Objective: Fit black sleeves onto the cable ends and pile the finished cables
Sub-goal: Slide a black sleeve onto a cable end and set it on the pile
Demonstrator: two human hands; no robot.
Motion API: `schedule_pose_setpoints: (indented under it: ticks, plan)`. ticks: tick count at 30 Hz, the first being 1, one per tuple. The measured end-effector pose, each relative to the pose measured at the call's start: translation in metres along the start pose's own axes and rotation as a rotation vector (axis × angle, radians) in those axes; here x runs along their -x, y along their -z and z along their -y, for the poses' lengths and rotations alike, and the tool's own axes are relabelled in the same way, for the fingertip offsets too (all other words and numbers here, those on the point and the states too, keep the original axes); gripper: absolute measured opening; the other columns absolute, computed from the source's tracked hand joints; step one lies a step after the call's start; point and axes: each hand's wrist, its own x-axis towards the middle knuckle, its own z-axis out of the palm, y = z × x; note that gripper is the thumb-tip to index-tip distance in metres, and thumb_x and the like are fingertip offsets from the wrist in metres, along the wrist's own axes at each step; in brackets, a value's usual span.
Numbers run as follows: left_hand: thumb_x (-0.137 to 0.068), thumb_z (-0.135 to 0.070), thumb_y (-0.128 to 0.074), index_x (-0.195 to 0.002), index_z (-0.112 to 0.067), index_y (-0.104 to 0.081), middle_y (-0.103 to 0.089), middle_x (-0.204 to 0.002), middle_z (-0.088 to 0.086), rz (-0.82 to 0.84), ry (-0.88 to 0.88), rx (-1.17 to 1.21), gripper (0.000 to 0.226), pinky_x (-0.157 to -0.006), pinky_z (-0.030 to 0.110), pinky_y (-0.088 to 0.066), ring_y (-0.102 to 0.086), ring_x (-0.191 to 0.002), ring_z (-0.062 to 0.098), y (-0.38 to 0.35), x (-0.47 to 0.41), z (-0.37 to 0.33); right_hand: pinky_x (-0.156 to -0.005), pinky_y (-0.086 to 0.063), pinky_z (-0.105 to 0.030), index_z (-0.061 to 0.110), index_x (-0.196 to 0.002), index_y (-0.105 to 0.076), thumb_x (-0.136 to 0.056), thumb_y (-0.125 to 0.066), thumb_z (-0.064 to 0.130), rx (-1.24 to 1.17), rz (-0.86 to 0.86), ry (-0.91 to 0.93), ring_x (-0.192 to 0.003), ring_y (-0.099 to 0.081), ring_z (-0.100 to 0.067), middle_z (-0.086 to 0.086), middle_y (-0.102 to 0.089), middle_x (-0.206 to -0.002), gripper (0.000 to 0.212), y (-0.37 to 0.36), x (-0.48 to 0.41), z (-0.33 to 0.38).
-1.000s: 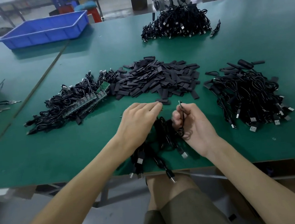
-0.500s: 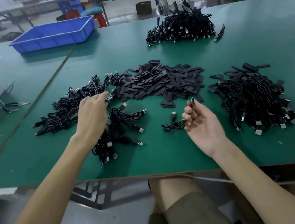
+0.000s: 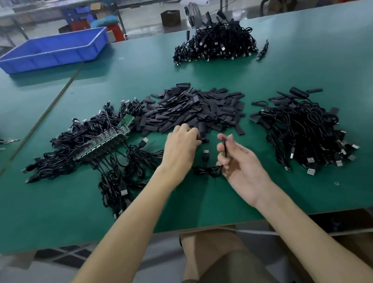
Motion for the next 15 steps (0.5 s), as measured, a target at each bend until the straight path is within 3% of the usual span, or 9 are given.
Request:
schedule_pose_setpoints:
  ticks: [4,9,12,15]
  plan:
    - [-0.097,-0.028,-0.066,-0.108,-0.018,-0.069,-0.059,-0.108,0.004,-0.020,0.032,0.058,0.015,-0.086,0.037,-0.034,-0.053,-0.110,0.028,0.000,-0.002,0.005,-0.063,-0.039,-0.020,0.013,-0.100,-0.067,-0.086,-0.068,0.035,0.002,0.010,-0.006,-0.055,-0.046,-0.007,0.003,-0.063,-0.078,0.026,0.001,-0.001,0.002]
    - [-0.087,-0.021,-0.078,-0.096,-0.018,-0.071,-0.060,-0.101,0.003,0.065,0.142,0.325,0.011,-0.089,0.039,-0.047,-0.058,-0.096,0.024,0.012,0.000,0.014,-0.066,-0.039,-0.021,0.015,-0.091,-0.062,-0.087,-0.068,0.037,0.094,0.068,-0.003,-0.056,-0.044,-0.007,0.002,-0.063,-0.081,0.024,-0.001,-0.001,0.000]
    - [-0.091,-0.025,-0.074,-0.099,-0.021,-0.066,-0.057,-0.107,0.001,0.104,0.113,0.208,0.012,-0.092,0.037,-0.033,-0.051,-0.104,0.024,0.014,-0.002,0.013,-0.066,-0.041,-0.020,0.016,-0.090,-0.067,-0.083,-0.072,0.037,0.158,0.080,0.005,-0.057,-0.046,-0.008,0.000,-0.070,-0.087,0.023,-0.004,0.001,-0.001]
    - [-0.093,-0.028,-0.071,-0.100,-0.021,-0.059,-0.053,-0.106,-0.002,0.133,0.111,0.162,0.016,-0.085,0.035,-0.019,-0.044,-0.107,0.022,0.015,-0.002,0.011,-0.061,-0.041,-0.017,0.015,-0.095,-0.067,-0.079,-0.075,0.036,0.151,0.073,0.002,-0.056,-0.046,-0.008,0.000,-0.071,-0.088,0.028,-0.006,0.002,0.000]
